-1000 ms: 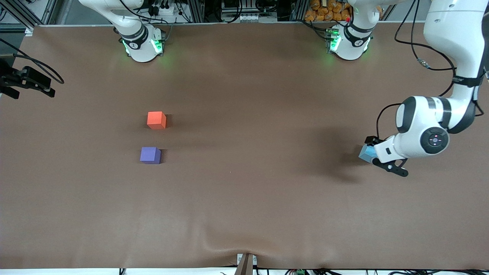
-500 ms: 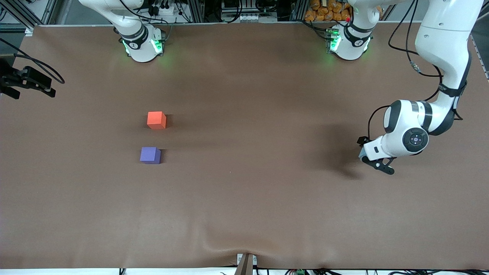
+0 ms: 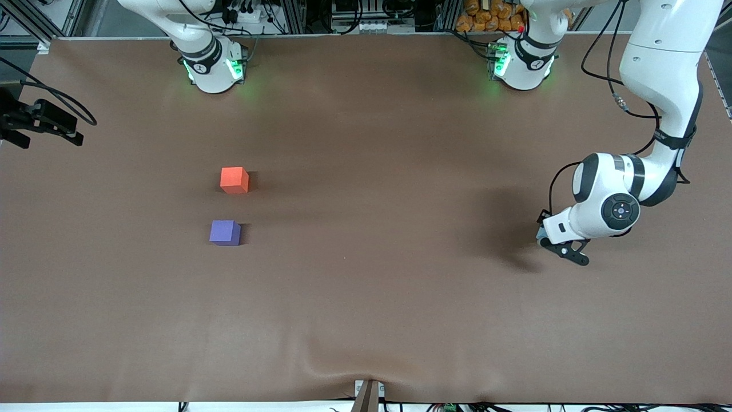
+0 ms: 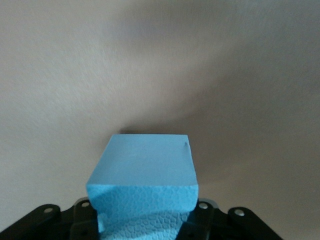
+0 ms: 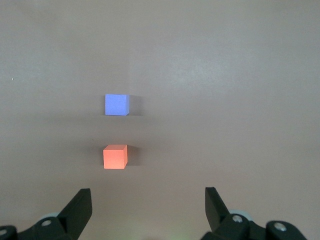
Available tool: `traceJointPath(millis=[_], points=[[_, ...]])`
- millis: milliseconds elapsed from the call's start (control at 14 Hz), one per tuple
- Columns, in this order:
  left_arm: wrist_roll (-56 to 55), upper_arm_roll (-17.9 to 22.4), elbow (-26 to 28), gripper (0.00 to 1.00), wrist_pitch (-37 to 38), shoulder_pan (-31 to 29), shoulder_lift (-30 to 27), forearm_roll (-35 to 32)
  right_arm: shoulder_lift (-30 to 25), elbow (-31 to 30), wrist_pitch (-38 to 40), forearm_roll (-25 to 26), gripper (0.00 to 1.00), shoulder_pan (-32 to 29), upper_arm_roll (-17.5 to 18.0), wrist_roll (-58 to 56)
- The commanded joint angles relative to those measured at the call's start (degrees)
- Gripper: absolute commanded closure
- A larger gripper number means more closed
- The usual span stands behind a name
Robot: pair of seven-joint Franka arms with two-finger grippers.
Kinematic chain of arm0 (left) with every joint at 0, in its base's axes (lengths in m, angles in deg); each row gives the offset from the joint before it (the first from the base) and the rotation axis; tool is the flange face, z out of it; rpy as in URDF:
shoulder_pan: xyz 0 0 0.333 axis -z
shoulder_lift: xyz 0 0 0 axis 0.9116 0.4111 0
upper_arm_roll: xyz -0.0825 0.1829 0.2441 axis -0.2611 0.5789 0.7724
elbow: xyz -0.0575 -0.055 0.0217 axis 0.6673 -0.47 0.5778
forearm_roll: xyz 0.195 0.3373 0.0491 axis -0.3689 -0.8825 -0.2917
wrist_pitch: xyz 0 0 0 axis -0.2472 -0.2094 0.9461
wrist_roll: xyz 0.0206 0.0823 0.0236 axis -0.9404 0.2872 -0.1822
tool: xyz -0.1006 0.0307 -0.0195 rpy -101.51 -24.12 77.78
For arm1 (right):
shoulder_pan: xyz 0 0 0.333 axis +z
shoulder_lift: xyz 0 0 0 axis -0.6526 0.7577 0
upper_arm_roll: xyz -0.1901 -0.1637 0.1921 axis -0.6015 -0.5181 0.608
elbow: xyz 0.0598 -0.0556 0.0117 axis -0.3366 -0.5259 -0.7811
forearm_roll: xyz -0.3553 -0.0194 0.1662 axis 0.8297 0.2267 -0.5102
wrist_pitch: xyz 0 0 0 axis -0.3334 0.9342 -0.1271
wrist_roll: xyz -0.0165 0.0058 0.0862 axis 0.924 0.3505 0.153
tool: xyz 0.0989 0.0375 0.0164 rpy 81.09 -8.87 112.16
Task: Place blue block between orange and purple blocks
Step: 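Carry the blue cube with the left gripper toward the table middle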
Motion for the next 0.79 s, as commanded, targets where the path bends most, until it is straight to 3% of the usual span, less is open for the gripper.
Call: traceJointPath(millis=[0,214,714], points=[[-6.64,-3.7,-3.3,0.91,2.16,1.35,-1.47,-0.43,0.35,0.85,0.3,-0.78,0.0,-1.14,0.67,-0.81],[-19.46,-8.72,-6.12,0.91,5.86,4.67,-1.03,-0.34,0.35,0.85,0.3,-0.78,0.0,-1.23,0.67,-0.81],[-47.16,-8.91,-21.57,0.89,6.22,27.25,9.67,6.68,3.77,1.38,0.3,-0.52,0.0,-1.67,0.58,-1.07]])
